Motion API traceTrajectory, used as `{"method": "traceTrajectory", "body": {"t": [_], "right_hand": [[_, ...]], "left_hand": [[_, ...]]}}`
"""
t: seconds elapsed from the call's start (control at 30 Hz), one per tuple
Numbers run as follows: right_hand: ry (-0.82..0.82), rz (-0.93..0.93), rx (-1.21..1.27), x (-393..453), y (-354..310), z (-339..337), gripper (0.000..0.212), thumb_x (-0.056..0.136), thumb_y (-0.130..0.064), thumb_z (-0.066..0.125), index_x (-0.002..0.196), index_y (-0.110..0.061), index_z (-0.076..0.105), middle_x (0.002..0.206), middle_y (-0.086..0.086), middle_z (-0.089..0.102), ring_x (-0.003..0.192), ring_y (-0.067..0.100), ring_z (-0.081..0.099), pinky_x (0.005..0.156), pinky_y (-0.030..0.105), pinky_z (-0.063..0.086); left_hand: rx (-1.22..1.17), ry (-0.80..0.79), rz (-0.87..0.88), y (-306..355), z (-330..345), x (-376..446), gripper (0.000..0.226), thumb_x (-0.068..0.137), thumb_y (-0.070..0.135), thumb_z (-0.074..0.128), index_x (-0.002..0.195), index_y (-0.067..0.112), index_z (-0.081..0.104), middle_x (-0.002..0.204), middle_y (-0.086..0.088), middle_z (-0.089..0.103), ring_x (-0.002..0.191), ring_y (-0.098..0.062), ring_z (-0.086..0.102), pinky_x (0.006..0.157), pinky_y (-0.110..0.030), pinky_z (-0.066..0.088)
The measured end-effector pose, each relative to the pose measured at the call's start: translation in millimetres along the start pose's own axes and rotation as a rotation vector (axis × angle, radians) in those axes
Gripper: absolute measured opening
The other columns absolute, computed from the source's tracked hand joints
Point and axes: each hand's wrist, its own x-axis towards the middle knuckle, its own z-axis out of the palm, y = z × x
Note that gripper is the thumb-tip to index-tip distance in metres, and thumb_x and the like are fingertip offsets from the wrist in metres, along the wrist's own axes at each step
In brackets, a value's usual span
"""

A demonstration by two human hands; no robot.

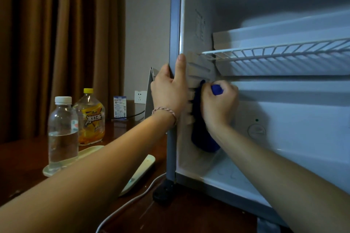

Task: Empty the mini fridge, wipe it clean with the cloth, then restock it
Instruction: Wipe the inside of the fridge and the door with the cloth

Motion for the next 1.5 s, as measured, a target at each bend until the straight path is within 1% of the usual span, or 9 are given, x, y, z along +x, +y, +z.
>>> {"method": "traceTrajectory", "body": {"t": [0.17, 0.43, 0.63, 0.73, 0.93, 1.07, 1.3, 1.4, 1.5], "right_hand": [[0.024, 0.079, -0.023, 22, 28, 8, 0.021, 0.082, -0.038, 0.063, 0.074, -0.019, 0.06, 0.095, 0.013, 0.06, 0.085, 0.034, 0.058, 0.067, 0.032, 0.037], [0.024, 0.171, -0.006, 23, 40, 11, 0.029, 0.071, -0.05, 0.05, 0.065, -0.022, 0.053, 0.093, 0.009, 0.061, 0.083, 0.034, 0.06, 0.076, 0.044, 0.052], [-0.015, 0.24, -0.009, 3, 34, 4, 0.032, 0.066, -0.052, 0.054, 0.062, -0.02, 0.054, 0.071, 0.008, 0.064, 0.075, 0.036, 0.062, 0.067, 0.044, 0.052], [-0.044, 0.173, 0.0, -14, 18, 1, 0.033, 0.067, -0.051, 0.054, 0.072, -0.019, 0.059, 0.079, 0.007, 0.065, 0.075, 0.033, 0.062, 0.066, 0.043, 0.052], [-0.09, 0.026, -0.03, -33, -3, -12, 0.016, 0.083, -0.032, 0.068, 0.077, -0.019, 0.063, 0.096, -0.001, 0.055, 0.081, 0.022, 0.058, 0.07, 0.032, 0.044], [-0.076, 0.019, -0.088, -28, -6, -9, 0.014, 0.085, -0.031, 0.067, 0.08, -0.018, 0.063, 0.098, 0.001, 0.054, 0.085, 0.026, 0.057, 0.069, 0.031, 0.04], [-0.08, 0.121, -0.198, 5, 19, 3, 0.024, 0.086, -0.039, 0.061, 0.088, -0.015, 0.064, 0.107, 0.01, 0.058, 0.096, 0.037, 0.057, 0.07, 0.035, 0.039], [-0.083, 0.2, -0.218, 25, 41, 11, 0.032, 0.08, -0.049, 0.055, 0.077, -0.017, 0.056, 0.105, 0.012, 0.062, 0.098, 0.037, 0.06, 0.072, 0.039, 0.048], [-0.077, 0.29, -0.208, 37, 50, 16, 0.038, 0.071, -0.052, 0.052, 0.082, -0.018, 0.062, 0.1, 0.011, 0.066, 0.097, 0.037, 0.063, 0.082, 0.045, 0.054]], "left_hand": [[0.014, 0.022, 0.004, 3, 0, -3, 0.052, 0.099, 0.052, 0.048, 0.063, 0.018, 0.033, 0.055, 0.007, 0.034, 0.043, 0.0, 0.036, 0.045, -0.011, 0.032], [0.02, 0.012, 0.012, 6, -1, -4, 0.051, 0.099, 0.051, 0.047, 0.063, 0.018, 0.034, 0.055, 0.007, 0.036, 0.044, 0.002, 0.039, 0.047, -0.009, 0.034], [0.043, 0.009, 0.005, 5, -1, -5, 0.051, 0.099, 0.055, 0.045, 0.065, 0.018, 0.035, 0.058, 0.005, 0.038, 0.046, -0.001, 0.037, 0.048, -0.011, 0.034], [0.034, 0.006, -0.013, 6, -1, -4, 0.051, 0.099, 0.055, 0.045, 0.065, 0.017, 0.036, 0.058, 0.004, 0.039, 0.045, 0.0, 0.038, 0.047, -0.01, 0.034], [-0.007, -0.007, -0.019, 13, -3, -8, 0.048, 0.1, 0.048, 0.047, 0.064, 0.018, 0.038, 0.056, 0.008, 0.041, 0.044, 0.006, 0.045, 0.044, -0.009, 0.035], [0.013, 0.004, -0.012, 13, -2, -7, 0.05, 0.1, 0.05, 0.047, 0.063, 0.018, 0.036, 0.056, 0.007, 0.041, 0.045, 0.006, 0.044, 0.046, -0.01, 0.035], [0.061, 0.025, -0.018, 6, 0, -4, 0.053, 0.098, 0.055, 0.044, 0.064, 0.017, 0.032, 0.059, 0.003, 0.038, 0.05, -0.005, 0.033, 0.047, -0.013, 0.033], [0.06, 0.029, -0.014, 5, 1, -5, 0.054, 0.098, 0.055, 0.045, 0.063, 0.017, 0.031, 0.057, 0.004, 0.036, 0.047, -0.006, 0.034, 0.047, -0.014, 0.033], [0.045, 0.025, 0.0, 5, 1, -5, 0.053, 0.099, 0.053, 0.045, 0.063, 0.017, 0.031, 0.055, 0.004, 0.035, 0.046, -0.002, 0.037, 0.049, -0.012, 0.035]]}}
